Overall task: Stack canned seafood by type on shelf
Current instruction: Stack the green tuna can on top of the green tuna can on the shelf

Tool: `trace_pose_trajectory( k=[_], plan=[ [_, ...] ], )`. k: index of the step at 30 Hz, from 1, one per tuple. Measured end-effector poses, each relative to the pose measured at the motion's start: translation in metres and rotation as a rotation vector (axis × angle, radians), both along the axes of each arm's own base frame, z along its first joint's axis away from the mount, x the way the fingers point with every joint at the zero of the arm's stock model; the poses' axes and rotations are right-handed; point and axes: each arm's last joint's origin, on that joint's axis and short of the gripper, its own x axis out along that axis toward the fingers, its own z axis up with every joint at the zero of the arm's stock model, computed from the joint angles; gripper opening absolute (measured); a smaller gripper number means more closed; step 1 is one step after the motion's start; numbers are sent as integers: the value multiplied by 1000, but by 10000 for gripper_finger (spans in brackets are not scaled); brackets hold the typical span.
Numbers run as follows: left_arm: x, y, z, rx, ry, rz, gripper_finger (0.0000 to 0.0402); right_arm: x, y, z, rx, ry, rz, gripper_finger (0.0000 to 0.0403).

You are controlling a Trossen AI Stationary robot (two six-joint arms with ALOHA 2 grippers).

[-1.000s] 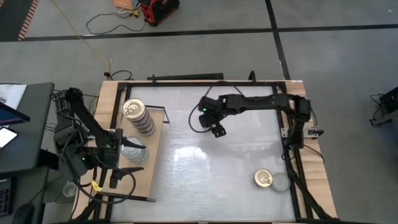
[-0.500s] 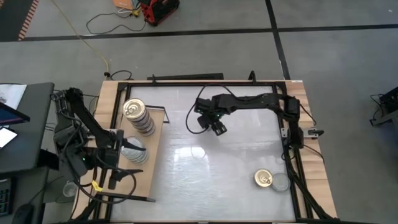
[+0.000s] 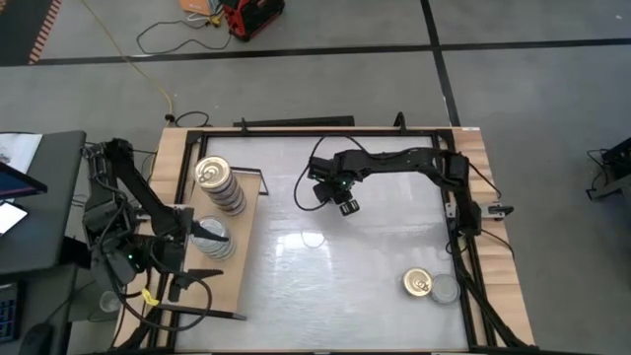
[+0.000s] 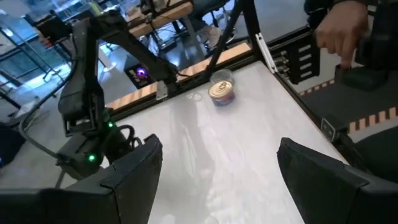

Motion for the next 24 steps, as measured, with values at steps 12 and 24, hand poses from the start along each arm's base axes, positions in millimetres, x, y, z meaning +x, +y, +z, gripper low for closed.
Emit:
trace_pose_trajectory(
  k=[12,24],
  plan=[
    [0,3,-1,171,-19,28,306,-18,-13,58,158,-229,-162,151],
    [15,14,5,486,-62,205,306,-23,-14,109,574,-526,-216,152]
  ],
)
